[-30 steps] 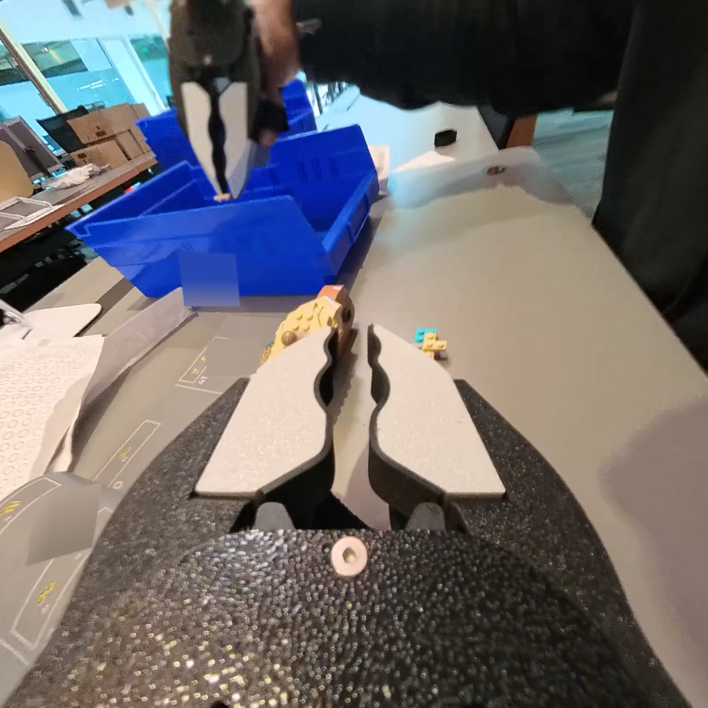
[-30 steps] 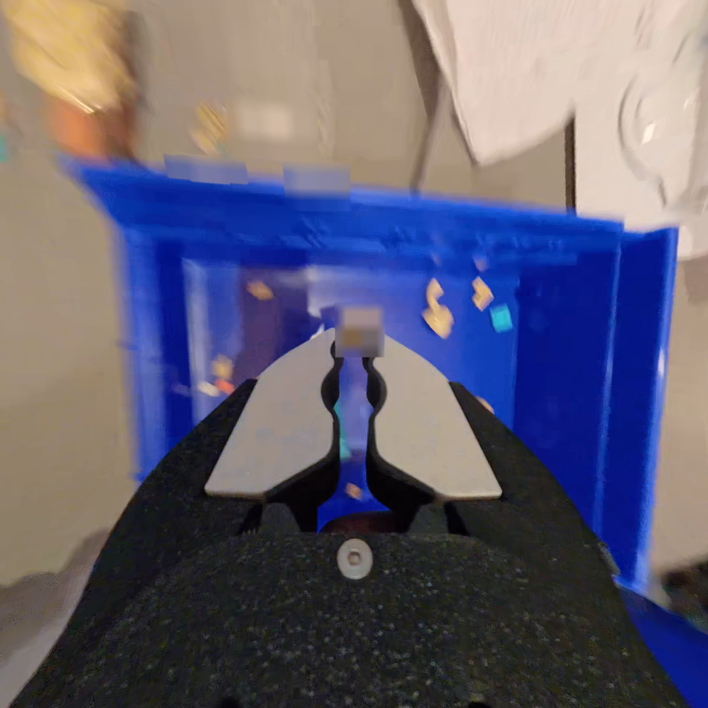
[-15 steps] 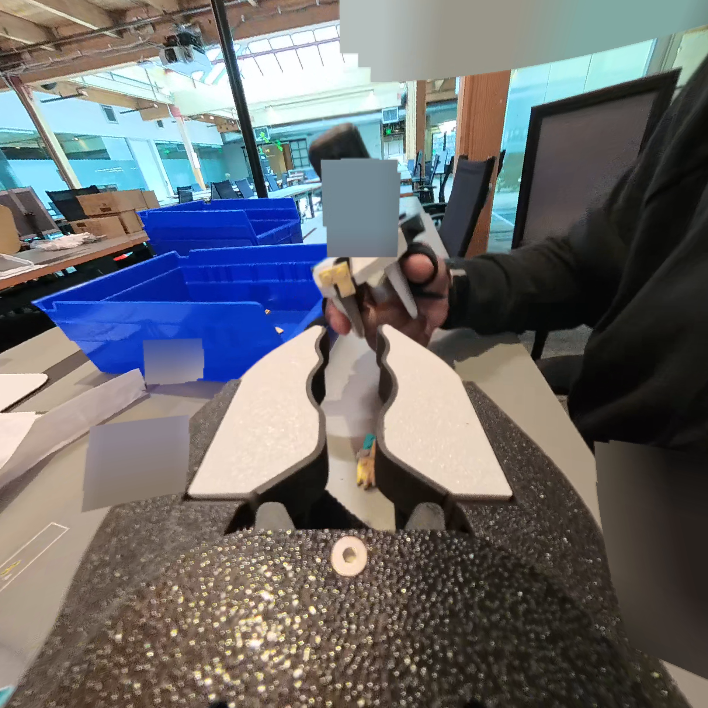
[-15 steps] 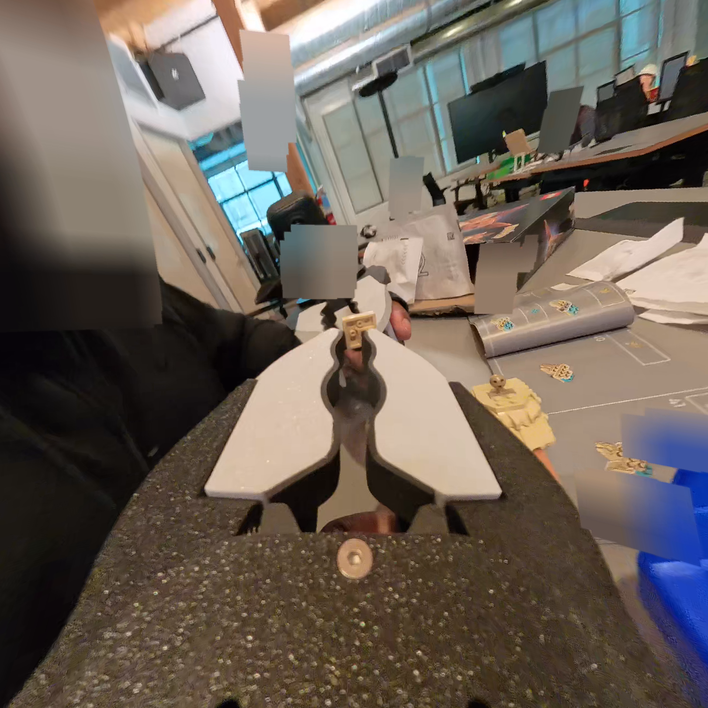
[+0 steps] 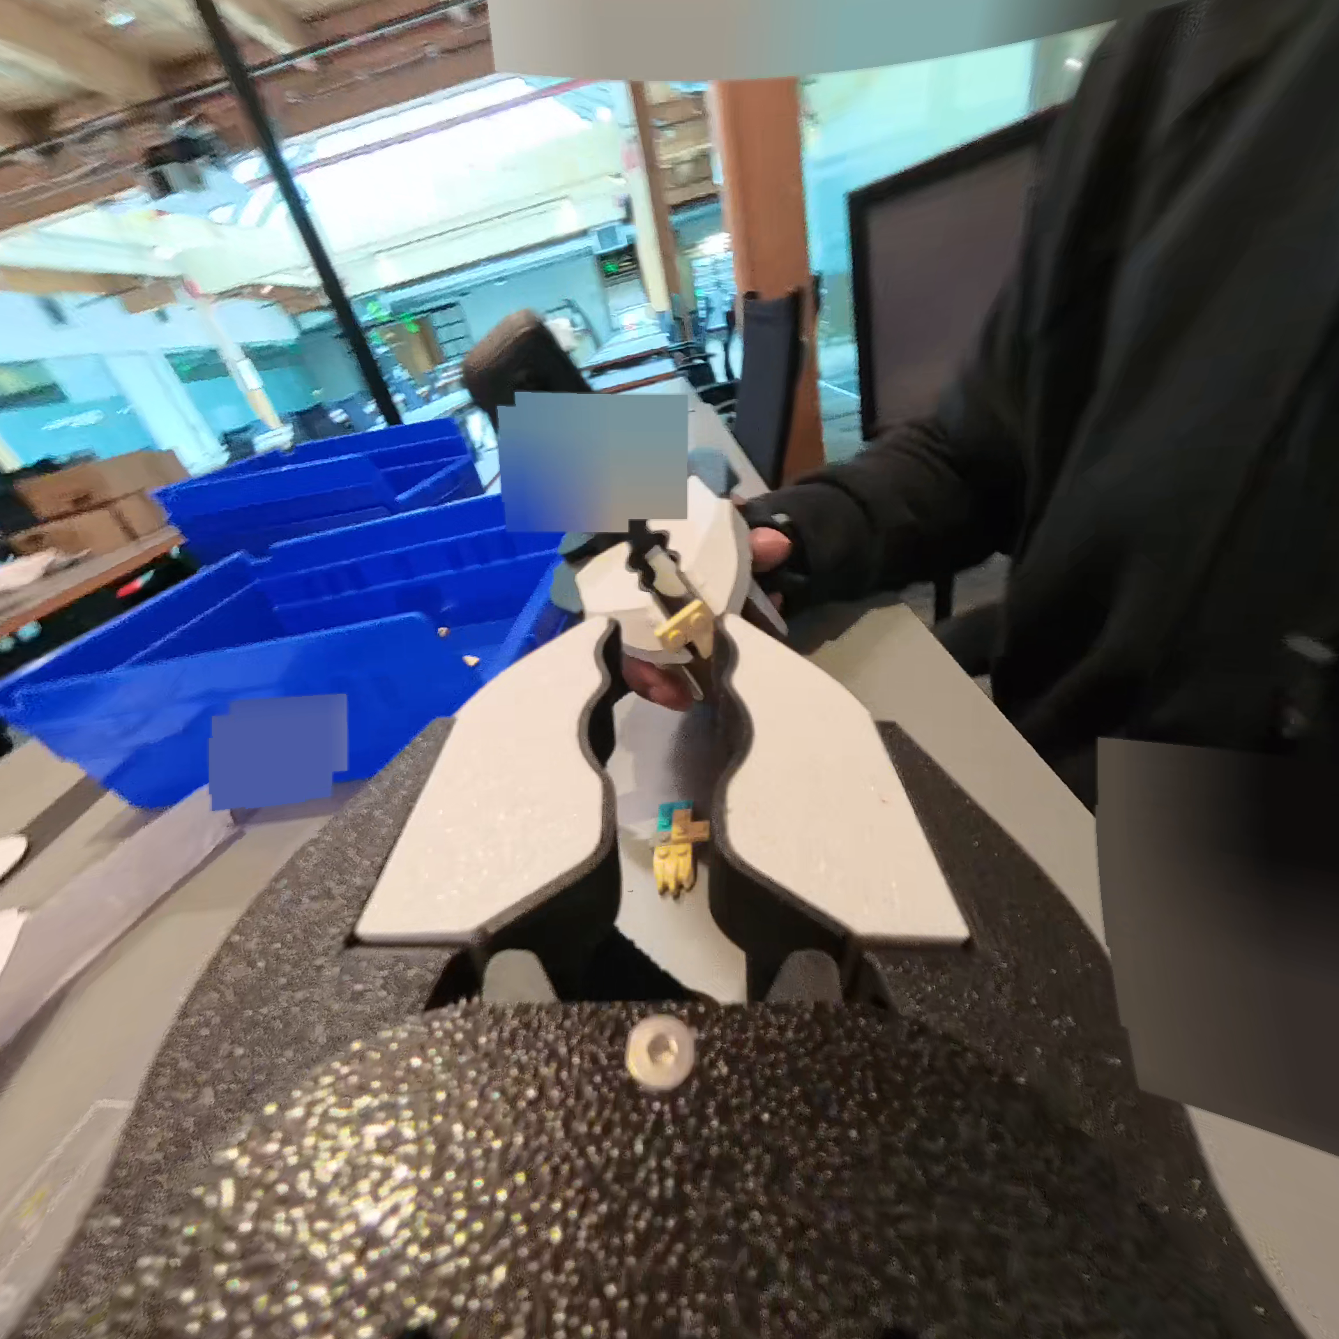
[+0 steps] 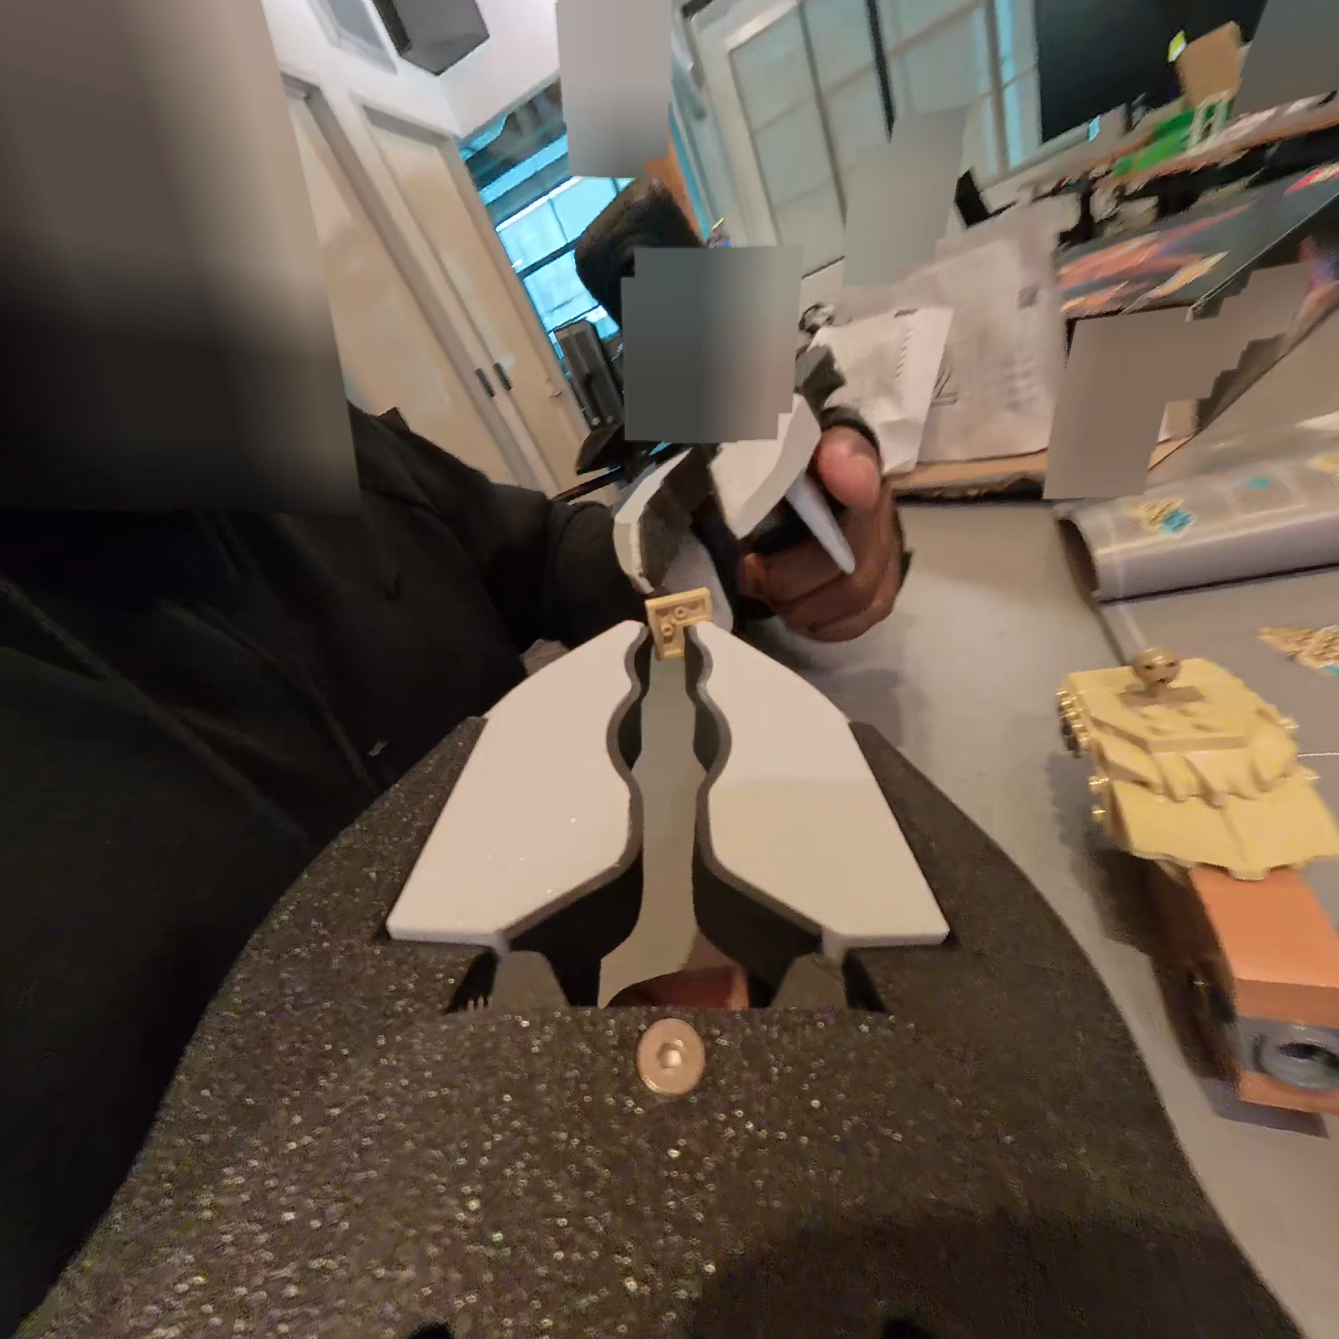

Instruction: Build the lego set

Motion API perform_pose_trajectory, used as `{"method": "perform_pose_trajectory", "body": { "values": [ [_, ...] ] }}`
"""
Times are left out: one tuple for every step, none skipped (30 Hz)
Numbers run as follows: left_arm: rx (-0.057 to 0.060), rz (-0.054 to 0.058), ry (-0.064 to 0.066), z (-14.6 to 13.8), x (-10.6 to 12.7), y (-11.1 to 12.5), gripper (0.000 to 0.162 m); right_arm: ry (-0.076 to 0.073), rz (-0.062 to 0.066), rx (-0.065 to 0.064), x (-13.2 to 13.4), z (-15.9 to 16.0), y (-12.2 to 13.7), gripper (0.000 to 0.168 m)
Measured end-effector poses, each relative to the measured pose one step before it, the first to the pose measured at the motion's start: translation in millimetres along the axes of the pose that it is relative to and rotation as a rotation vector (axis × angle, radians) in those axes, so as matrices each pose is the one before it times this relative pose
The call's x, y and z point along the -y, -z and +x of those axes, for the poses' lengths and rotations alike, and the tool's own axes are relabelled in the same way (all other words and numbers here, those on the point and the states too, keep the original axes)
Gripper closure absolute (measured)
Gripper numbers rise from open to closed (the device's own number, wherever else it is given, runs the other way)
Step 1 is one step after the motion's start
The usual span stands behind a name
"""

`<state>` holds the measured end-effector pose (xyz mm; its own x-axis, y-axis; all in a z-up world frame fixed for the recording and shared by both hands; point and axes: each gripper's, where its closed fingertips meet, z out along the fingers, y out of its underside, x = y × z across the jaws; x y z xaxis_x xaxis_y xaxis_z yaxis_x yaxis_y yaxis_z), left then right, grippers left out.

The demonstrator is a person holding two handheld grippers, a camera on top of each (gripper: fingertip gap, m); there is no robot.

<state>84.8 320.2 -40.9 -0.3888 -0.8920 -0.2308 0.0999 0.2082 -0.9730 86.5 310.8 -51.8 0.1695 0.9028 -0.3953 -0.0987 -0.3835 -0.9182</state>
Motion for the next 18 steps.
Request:
{"method": "perform_pose_trajectory", "body": {
  "values": [
    [-0.0251, 0.0042, -0.0336, 4.59, 0.10, 2.00, 0.139, -0.0183, -0.0174, 0.0221, -3.47, -2.37, -1.53, 0.160],
    [-0.0176, 0.0029, -0.0176, 3.11, 0.32, 0.97, 0.139, -0.0166, -0.0211, 0.0196, -3.87, -2.07, -1.82, 0.160],
    [-0.0257, 0.0025, -0.0068, 3.91, 0.52, 0.00, 0.139, -0.0104, -0.0214, 0.0071, -3.85, -0.46, -1.76, 0.160],
    [-0.0223, -0.0002, -0.0058, 3.51, 0.38, -0.87, 0.139, -0.0037, -0.0204, 0.0027, -3.37, -0.39, -1.84, 0.160],
    [-0.0160, -0.0046, -0.0110, 3.07, -0.36, -1.43, 0.139, -0.0014, -0.0168, 0.0121, -2.55, -2.18, -1.53, 0.160],
    [-0.0168, -0.0086, -0.0131, 3.40, -1.01, -1.96, 0.139, -0.0002, -0.0128, 0.0177, -1.95, -3.32, -1.46, 0.160],
    [-0.0147, -0.0143, -0.0115, 3.09, -2.04, -2.16, 0.140, 0.0020, -0.0102, 0.0098, -1.67, -2.48, -1.35, 0.160],
    [-0.0103, -0.0210, -0.0097, 2.31, -3.22, -2.18, 0.140, 0.0026, -0.0106, 0.0071, -1.78, -2.00, -1.15, 0.160],
    [-0.0137, -0.0225, -0.0098, 2.94, -3.55, -2.08, 0.140, 0.0022, -0.0095, 0.0087, -1.63, -1.98, -0.86, 0.160],
    [-0.0148, -0.0153, -0.0083, 3.12, -2.64, -1.78, 0.141, 0.0022, -0.0047, 0.0067, -0.89, -1.61, -0.52, 0.160],
    [-0.0128, -0.0067, -0.0018, 2.69, -1.60, -1.35, 0.143, -0.0001, -0.0001, 0.0028, -0.17, -0.73, -0.18, 0.160],
    [-0.0158, -0.0040, 0.0046, 2.68, -1.06, -1.15, 0.146, -0.0028, 0.0011, 0.0013, 0.04, -0.10, 0.01, 0.160],
    [-0.0076, -0.0008, 0.0062, 1.31, -0.55, -0.78, 0.148, -0.0019, -0.0001, 0.0026, -0.02, -0.23, 0.29, 0.160],
    [0.0033, 0.0050, 0.0028, -0.54, 0.29, -0.11, 0.149, 0.0000, 0.0002, -0.0002, -0.07, -0.14, 0.29, 0.160],
    [0.0027, 0.0010, 0.0080, -0.94, -0.22, 0.27, 0.154, 0.0016, 0.0022, -0.0009, 0.22, -0.28, 0.47, 0.160],
    [-0.0088, -0.0009, 0.0152, 0.27, -0.32, 0.68, 0.155, 0.0003, 0.0010, -0.0040, -0.03, 0.07, 0.55, 0.160],
    [-0.0055, -0.0019, 0.0211, -0.23, -0.60, 0.15, 0.155, 0.0002, 0.0020, -0.0095, 0.14, 0.89, 0.68, 0.160],
    [-0.0035, -0.0016, 0.0202, -0.30, -0.90, -0.27, 0.156, -0.0010, -0.0010, -0.0091, -0.24, 0.75, 0.80, 0.160]
  ]
}}
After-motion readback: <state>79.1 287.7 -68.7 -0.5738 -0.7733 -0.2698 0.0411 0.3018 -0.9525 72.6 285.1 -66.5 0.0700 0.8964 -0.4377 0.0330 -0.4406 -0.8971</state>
